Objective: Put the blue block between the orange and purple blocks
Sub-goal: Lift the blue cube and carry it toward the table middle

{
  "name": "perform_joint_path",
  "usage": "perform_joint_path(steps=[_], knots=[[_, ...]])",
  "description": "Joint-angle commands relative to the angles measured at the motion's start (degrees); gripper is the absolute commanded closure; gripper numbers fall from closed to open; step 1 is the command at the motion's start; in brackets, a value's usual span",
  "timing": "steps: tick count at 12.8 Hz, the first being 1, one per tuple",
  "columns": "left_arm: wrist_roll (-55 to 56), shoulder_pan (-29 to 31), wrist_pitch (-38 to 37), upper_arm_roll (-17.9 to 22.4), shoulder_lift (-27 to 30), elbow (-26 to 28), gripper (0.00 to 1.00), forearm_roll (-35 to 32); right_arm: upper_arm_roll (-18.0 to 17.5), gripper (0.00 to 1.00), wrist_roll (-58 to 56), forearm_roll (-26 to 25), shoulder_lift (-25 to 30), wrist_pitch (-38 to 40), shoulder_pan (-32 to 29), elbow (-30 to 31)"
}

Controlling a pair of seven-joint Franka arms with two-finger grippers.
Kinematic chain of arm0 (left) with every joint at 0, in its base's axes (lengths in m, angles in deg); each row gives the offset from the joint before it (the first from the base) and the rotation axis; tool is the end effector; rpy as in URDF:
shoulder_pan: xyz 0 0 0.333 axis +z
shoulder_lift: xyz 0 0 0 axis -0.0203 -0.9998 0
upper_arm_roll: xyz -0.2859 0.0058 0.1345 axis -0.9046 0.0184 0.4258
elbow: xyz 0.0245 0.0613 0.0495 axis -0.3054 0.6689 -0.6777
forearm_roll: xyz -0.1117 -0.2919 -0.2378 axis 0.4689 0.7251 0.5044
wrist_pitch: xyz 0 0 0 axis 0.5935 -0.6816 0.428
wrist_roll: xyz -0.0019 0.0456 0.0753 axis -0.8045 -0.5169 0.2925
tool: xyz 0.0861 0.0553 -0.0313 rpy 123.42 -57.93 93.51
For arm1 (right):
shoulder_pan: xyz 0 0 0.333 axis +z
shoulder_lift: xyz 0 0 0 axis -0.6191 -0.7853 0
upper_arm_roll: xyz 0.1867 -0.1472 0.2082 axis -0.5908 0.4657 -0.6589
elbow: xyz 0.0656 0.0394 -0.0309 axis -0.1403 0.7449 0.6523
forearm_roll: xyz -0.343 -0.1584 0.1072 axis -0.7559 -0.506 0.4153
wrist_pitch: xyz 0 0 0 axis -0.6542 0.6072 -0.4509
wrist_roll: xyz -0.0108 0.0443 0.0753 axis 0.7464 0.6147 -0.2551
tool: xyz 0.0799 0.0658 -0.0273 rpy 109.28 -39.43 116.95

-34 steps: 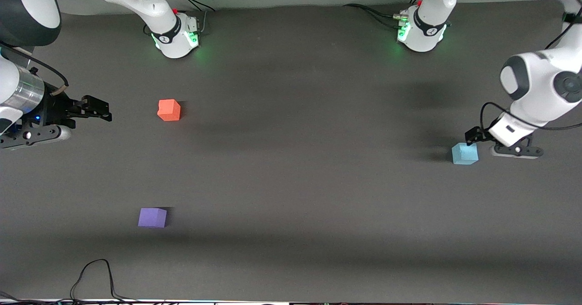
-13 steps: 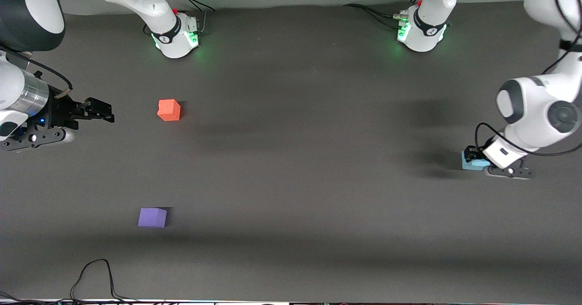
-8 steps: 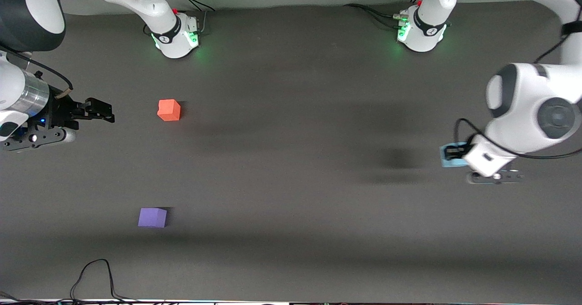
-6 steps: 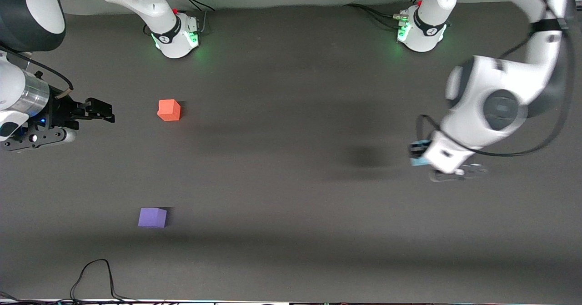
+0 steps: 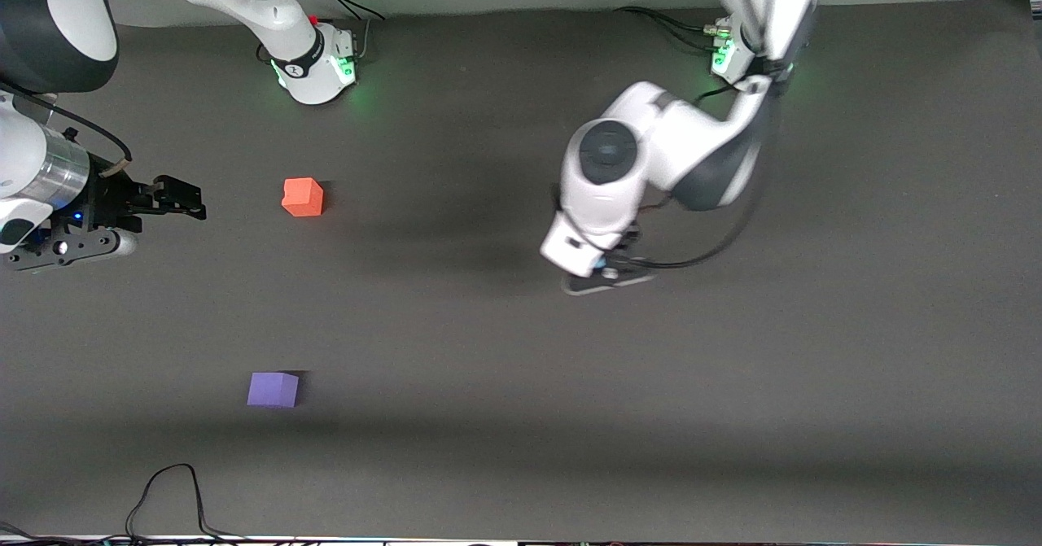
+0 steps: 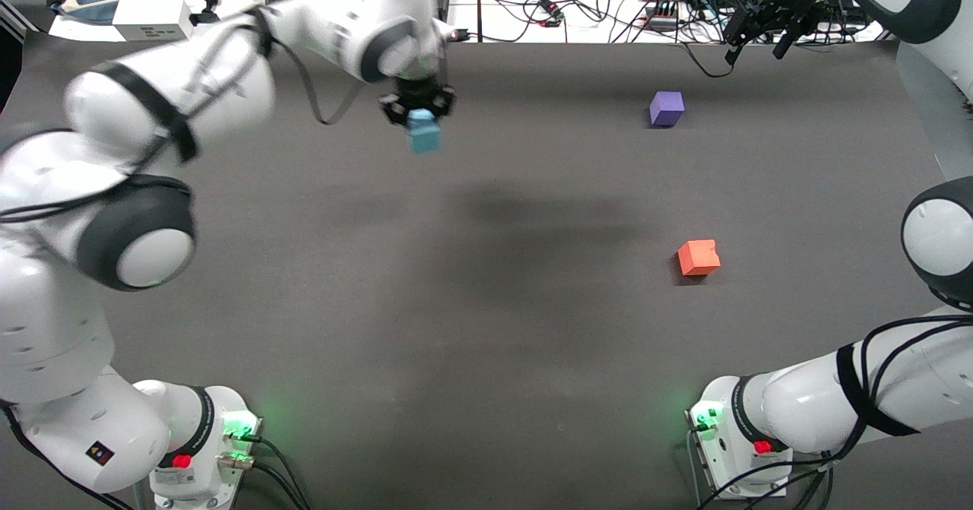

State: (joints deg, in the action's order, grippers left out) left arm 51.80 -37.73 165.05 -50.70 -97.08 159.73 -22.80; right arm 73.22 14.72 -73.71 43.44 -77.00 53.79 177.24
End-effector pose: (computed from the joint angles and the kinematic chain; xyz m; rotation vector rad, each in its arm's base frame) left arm 0.5388 -0.4620 0.3715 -3.1167 -0.3207 0.0281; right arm 0.5730 0.0334 0.5637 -3.1098 -0.2386 0.2150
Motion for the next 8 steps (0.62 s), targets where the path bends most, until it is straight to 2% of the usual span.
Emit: perform_joint_path(steps=[1,3,8], knots=[[5.3,-7.0,-0.1,1.6,-11.5,-11.5,0.48,-1.6,0.3,0.00,0.7,0.1,0.3,-0.8,0.5,0.6],[9.8,-10.1,7.8,1.5,-15.2,-11.3,0.48,-4.8,0.3,0.00,0.7,0.1,0.3,-0.8,0.4,0.6],[12.6,-13.4,15.0,1.7,-22.1,-11.4,0.48,-6.0,0.3,0.00,0.5,0.1,0.3,-0.8,0.3,0.5]])
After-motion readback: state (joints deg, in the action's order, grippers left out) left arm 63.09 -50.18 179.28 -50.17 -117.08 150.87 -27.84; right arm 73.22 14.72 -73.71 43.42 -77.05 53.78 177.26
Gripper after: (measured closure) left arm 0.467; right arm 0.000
